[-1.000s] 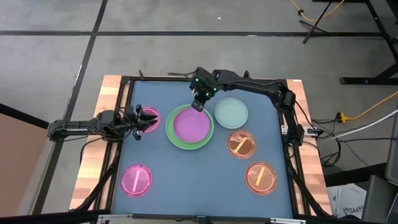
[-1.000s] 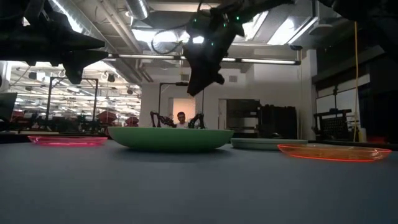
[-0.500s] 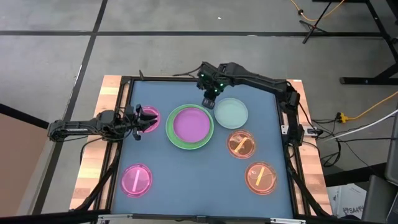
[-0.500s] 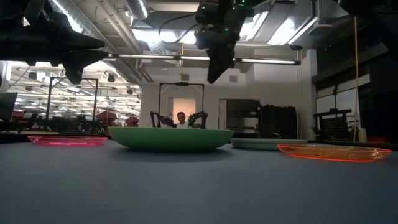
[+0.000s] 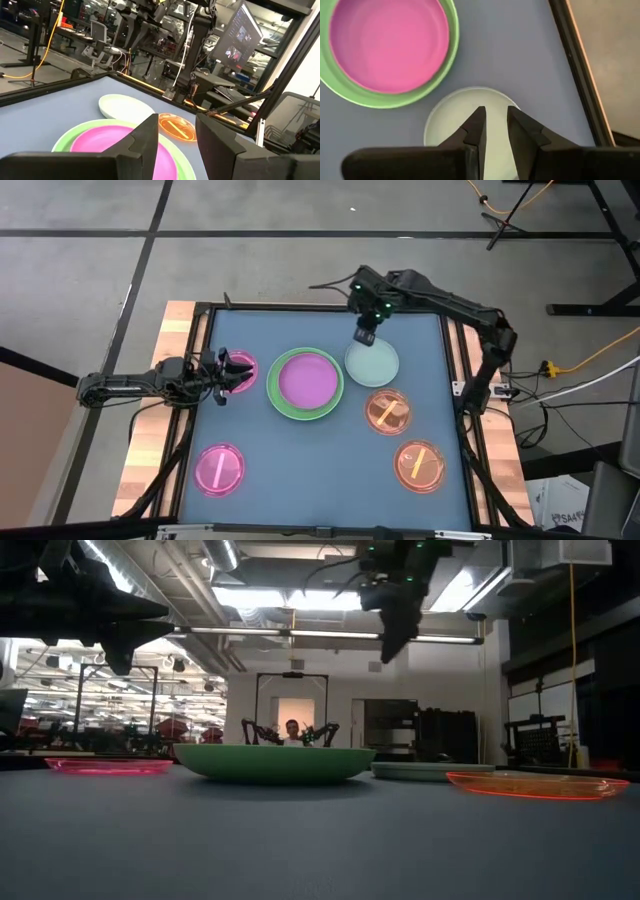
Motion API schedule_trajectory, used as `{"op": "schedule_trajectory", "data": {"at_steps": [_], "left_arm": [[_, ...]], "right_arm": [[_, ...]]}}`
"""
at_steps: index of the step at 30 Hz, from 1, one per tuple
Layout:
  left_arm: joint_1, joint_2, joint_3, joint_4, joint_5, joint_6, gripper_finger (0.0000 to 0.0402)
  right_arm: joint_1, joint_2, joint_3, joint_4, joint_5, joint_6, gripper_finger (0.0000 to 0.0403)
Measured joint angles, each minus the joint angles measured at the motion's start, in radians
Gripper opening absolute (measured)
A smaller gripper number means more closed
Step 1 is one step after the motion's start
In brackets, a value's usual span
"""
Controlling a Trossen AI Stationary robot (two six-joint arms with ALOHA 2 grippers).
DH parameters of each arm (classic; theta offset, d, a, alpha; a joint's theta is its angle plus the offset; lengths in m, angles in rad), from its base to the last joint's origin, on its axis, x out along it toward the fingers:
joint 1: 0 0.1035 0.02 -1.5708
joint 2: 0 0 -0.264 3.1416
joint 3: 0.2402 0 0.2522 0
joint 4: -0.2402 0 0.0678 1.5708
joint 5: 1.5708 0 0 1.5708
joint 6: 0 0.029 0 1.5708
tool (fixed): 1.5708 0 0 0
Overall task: Stack plastic plates
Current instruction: Stack the blue plate on the pink plate
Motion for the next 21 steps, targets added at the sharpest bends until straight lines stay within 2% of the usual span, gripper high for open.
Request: {"op": "schedule_trajectory", "data": {"at_steps": [6, 15, 21], "left_arm": [[0.0, 0.0, 0.0, -0.011, 0.0, 0.0, 0.0124], [0.0, 0.0, 0.0, -0.012, 0.008, 0.0, 0.0124], [0.0, 0.0, 0.0, -0.012, 0.008, 0.0, 0.0124]], "right_arm": [[-0.034, -0.134, -0.175, 0.03, -0.001, -0.022, 0.0069], [-0.091, -0.42, -0.63, 0.358, -0.09, -0.05, 0.0069], [-0.158, -0.466, -0.827, 0.502, -0.106, 0.002, 0.0069]]}}
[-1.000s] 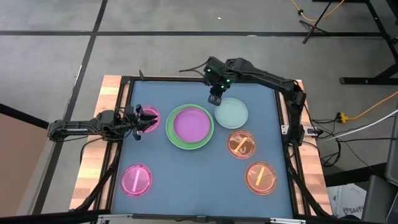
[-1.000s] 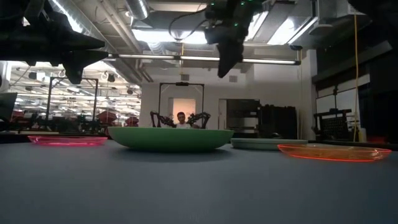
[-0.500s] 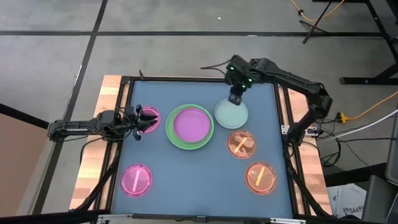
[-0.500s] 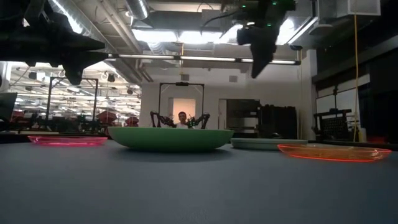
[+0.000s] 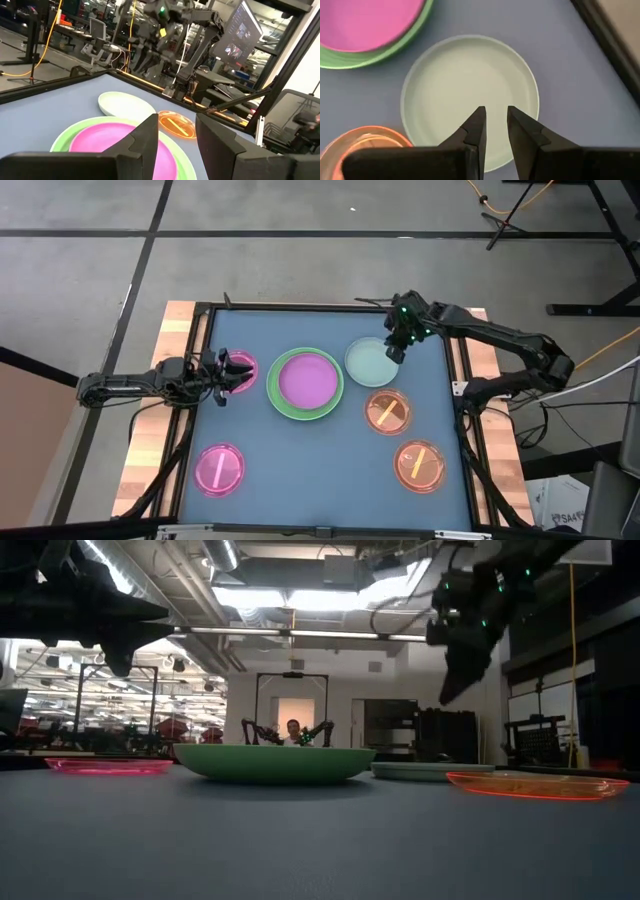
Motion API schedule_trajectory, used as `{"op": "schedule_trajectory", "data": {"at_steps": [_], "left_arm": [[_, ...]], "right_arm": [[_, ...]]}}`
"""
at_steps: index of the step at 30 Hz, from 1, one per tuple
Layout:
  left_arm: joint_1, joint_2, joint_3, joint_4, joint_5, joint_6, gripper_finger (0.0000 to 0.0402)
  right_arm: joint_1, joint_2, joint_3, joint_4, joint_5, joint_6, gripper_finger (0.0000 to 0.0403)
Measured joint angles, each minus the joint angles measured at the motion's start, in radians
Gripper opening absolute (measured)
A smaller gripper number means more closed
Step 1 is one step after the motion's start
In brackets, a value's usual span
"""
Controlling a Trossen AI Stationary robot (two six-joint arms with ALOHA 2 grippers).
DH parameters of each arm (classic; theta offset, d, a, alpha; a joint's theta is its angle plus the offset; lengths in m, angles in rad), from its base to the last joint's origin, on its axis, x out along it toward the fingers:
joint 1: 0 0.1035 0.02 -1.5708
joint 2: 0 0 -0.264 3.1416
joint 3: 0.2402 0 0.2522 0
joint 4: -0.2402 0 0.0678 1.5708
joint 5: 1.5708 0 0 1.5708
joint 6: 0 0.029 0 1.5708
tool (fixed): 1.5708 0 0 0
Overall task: Stack plastic plates
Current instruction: Stack the blue plate on the pink plate
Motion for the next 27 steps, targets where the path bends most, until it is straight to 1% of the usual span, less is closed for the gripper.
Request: {"op": "schedule_trajectory", "data": {"at_steps": [6, 8, 13, 16, 21, 27], "left_arm": [[0.0, 0.0, 0.0, 0.0, 0.0, 0.0, 0.0124], [0.0, 0.0, 0.0, 0.0, 0.0, 0.0, 0.0124], [0.0, 0.0, 0.0, 0.0, -0.007, 0.0, 0.0124], [0.0, 0.0, 0.0, 0.0, -0.008, 0.0, 0.0124], [0.0, 0.0, 0.0, 0.0, -0.008, 0.0, 0.0124], [0.0, 0.0, 0.0, 0.0, -0.008, 0.0, 0.0124]], "right_arm": [[-0.085, 0.018, -0.105, 0.12, 0.0, 0.004, 0.0069], [-0.12, 0.032, -0.118, 0.152, 0.0, 0.017, 0.0069], [-0.19, 0.092, -0.12, 0.154, 0.0, 0.079, 0.0069], [-0.199, 0.132, -0.12, 0.153, -0.008, 0.092, 0.0069], [-0.194, 0.179, -0.12, 0.18, -0.058, 0.094, 0.0069], [-0.195, 0.214, -0.12, 0.211, -0.061, 0.094, 0.0069]]}}
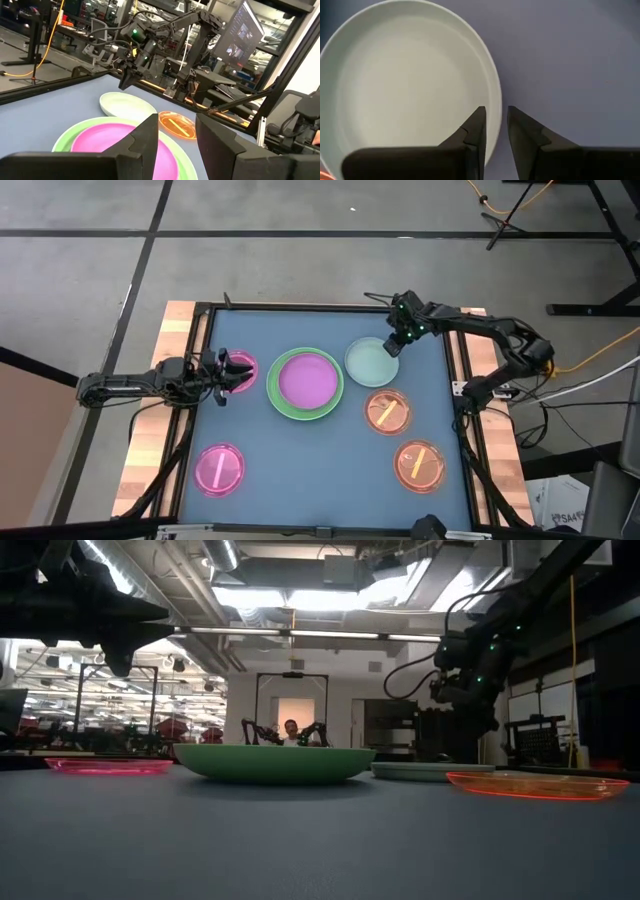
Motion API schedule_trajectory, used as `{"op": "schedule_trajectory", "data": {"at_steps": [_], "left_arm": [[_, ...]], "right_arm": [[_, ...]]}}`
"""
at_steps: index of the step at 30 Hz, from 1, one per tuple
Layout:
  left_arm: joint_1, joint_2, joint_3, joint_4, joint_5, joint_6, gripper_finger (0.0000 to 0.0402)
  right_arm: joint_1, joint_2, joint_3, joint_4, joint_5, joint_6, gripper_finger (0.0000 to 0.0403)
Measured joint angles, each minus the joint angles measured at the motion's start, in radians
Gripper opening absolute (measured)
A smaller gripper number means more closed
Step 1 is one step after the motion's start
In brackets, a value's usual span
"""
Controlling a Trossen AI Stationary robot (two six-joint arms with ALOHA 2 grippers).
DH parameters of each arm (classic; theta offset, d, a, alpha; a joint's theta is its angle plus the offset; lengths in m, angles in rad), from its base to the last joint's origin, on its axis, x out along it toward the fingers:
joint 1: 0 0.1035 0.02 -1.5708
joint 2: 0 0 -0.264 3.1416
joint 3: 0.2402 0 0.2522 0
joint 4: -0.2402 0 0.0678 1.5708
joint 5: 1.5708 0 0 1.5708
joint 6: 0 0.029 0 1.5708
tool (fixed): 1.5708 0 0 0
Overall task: Stack plastic plates
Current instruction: Stack the blue plate on the pink plate
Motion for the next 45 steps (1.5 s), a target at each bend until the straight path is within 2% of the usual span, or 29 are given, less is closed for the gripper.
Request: {"op": "schedule_trajectory", "data": {"at_steps": [11, 37, 40, 45], "left_arm": [[0.0, 0.0, 0.0, 0.0, 0.0, 0.0, 0.0124], [0.0, 0.0, 0.0, 0.0, 0.0, 0.0, 0.0124], [0.0, 0.0, 0.0, 0.0, 0.0, 0.0, 0.0124], [0.0, 0.0, 0.0, 0.0, 0.0, 0.0, 0.0124]], "right_arm": [[0.0, 0.037, 0.0, 0.039, 0.027, -0.006, 0.0069], [0.0, 0.137, 0.003, 0.048, 0.015, -0.012, 0.0069], [0.0, 0.137, 0.003, 0.048, 0.015, -0.011, 0.0056], [0.0, 0.137, 0.003, 0.047, 0.008, -0.011, 0.001]]}}
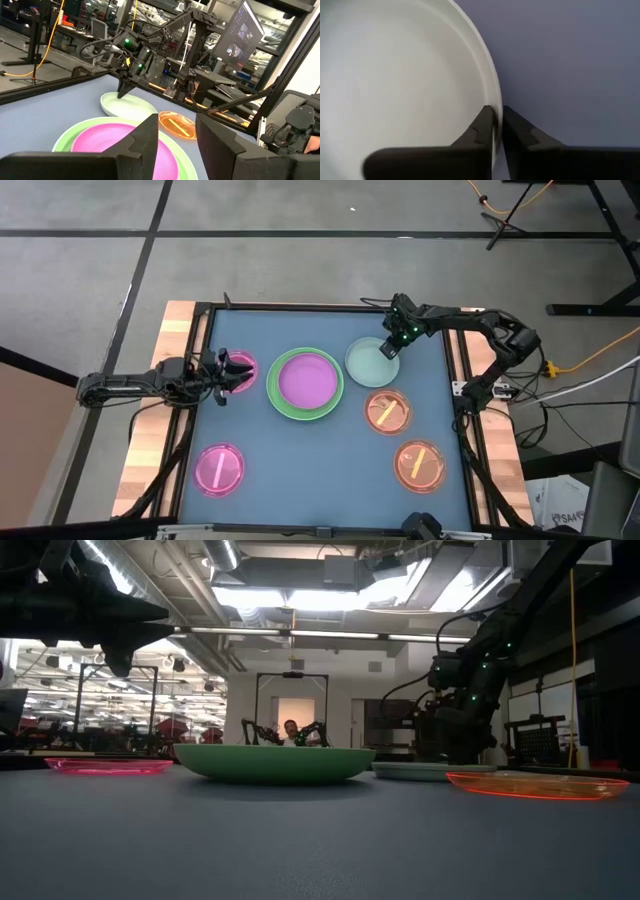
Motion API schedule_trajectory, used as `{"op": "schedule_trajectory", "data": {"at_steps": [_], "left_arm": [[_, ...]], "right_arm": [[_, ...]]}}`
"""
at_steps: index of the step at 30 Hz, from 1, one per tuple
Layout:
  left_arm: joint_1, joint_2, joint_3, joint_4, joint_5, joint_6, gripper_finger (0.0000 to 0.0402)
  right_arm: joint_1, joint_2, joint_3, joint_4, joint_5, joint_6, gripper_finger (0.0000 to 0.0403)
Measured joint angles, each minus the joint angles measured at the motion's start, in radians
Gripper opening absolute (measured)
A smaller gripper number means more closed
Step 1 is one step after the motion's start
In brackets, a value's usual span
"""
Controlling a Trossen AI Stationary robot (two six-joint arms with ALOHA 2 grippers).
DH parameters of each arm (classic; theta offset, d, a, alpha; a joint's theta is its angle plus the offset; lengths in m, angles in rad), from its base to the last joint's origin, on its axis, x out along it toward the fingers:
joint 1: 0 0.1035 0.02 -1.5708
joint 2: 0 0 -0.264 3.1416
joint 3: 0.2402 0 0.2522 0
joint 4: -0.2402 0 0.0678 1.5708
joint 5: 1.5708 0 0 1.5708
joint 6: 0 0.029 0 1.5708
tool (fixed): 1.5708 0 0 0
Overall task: Stack plastic plates
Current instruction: Stack the blue plate on the pink plate
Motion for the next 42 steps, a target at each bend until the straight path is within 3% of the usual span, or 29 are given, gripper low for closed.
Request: {"op": "schedule_trajectory", "data": {"at_steps": [19, 33, 42], "left_arm": [[0.0, 0.0, 0.0, -0.003, 0.0, 0.0, 0.0124], [0.0, 0.0, 0.0, -0.004, -0.001, 0.001, 0.0124], [0.0, 0.0, 0.0, -0.004, -0.005, 0.001, 0.0124]], "right_arm": [[0.0, 0.006, 0.097, -0.042, -0.037, 0.024, 0.0001], [0.0, 0.004, 0.377, -0.236, -0.014, -0.005, 0.0], [0.071, 0.003, 0.517, -0.237, -0.029, 0.0, 0.0]]}}
